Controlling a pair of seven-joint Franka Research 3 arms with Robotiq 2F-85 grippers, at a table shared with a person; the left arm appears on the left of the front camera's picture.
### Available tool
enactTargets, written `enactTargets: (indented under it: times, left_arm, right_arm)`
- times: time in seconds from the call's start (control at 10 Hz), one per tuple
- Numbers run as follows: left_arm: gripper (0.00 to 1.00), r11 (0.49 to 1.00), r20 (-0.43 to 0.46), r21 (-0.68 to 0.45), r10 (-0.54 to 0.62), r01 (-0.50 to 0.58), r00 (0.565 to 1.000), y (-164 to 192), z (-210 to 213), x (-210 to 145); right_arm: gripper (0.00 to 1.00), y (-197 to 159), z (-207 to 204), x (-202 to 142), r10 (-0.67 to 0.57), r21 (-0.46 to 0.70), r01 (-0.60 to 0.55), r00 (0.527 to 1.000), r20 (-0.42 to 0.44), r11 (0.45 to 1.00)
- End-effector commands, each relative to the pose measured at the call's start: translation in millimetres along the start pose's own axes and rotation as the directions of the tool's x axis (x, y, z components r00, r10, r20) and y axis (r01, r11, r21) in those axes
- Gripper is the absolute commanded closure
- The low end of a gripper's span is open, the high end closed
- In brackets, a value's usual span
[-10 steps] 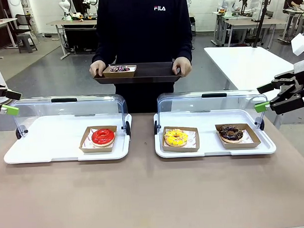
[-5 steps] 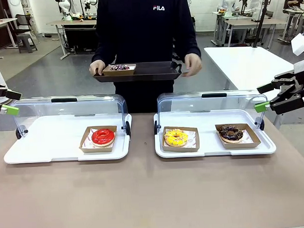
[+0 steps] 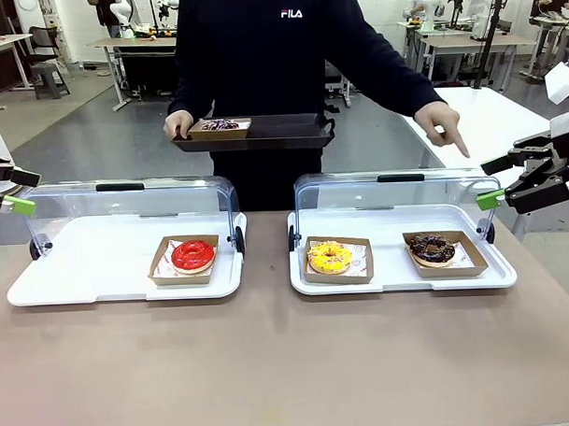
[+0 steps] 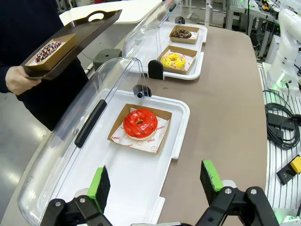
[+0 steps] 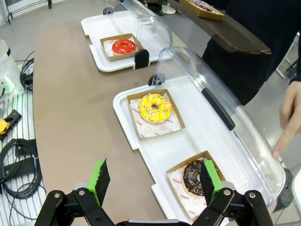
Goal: Provide the desired donut to the person.
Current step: Pick up and lift the Paper togo box containing the Donut pointed at by the person.
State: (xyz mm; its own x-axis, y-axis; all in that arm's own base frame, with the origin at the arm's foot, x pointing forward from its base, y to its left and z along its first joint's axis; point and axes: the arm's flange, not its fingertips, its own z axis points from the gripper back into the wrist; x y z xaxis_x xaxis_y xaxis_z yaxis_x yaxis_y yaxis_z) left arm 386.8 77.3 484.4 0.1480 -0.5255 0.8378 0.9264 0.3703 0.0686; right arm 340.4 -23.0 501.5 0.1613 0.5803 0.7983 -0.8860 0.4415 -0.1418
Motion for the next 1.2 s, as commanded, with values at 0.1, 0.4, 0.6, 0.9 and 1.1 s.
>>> enactTargets:
  times: [0.1, 0.4, 0.6, 0.9, 1.1]
  left_arm:
    - [0.00, 1.000, 0.002, 0.000, 0.001, -0.001, 1.000, -0.2, 0.3, -0.7]
    - [0.00, 1.000, 0.002, 0.000, 0.001, -0.001, 1.000, -0.2, 0.3, -0.7]
    - [0.00, 1.000, 0.002, 0.000, 0.001, -0.001, 1.000, -0.2, 0.3, -0.7]
    - [0.00, 1.000, 0.002, 0.000, 0.001, -0.001, 1.000, -0.2, 0.3, -0.7]
    - [0.00, 1.000, 0.002, 0.000, 0.001, -0.001, 1.000, -0.2, 0.3, -0.7]
  right_arm:
    - [0.00, -3.1, -3.8, -0.8, 0.007, 0.008, -0.008, 0.999, 0.036, 1.000]
    - [0.00, -3.1, -3.8, -0.8, 0.007, 0.008, -0.008, 0.999, 0.036, 1.000]
    - [0.00, -3.1, -3.8, -0.8, 0.007, 0.008, -0.008, 0.999, 0.036, 1.000]
    - [0.00, -3.1, -3.8, -0.8, 0.007, 0.008, -0.008, 0.999, 0.036, 1.000]
    - [0.00, -3.1, -3.8, -0.8, 0.007, 0.008, -0.008, 0.999, 0.036, 1.000]
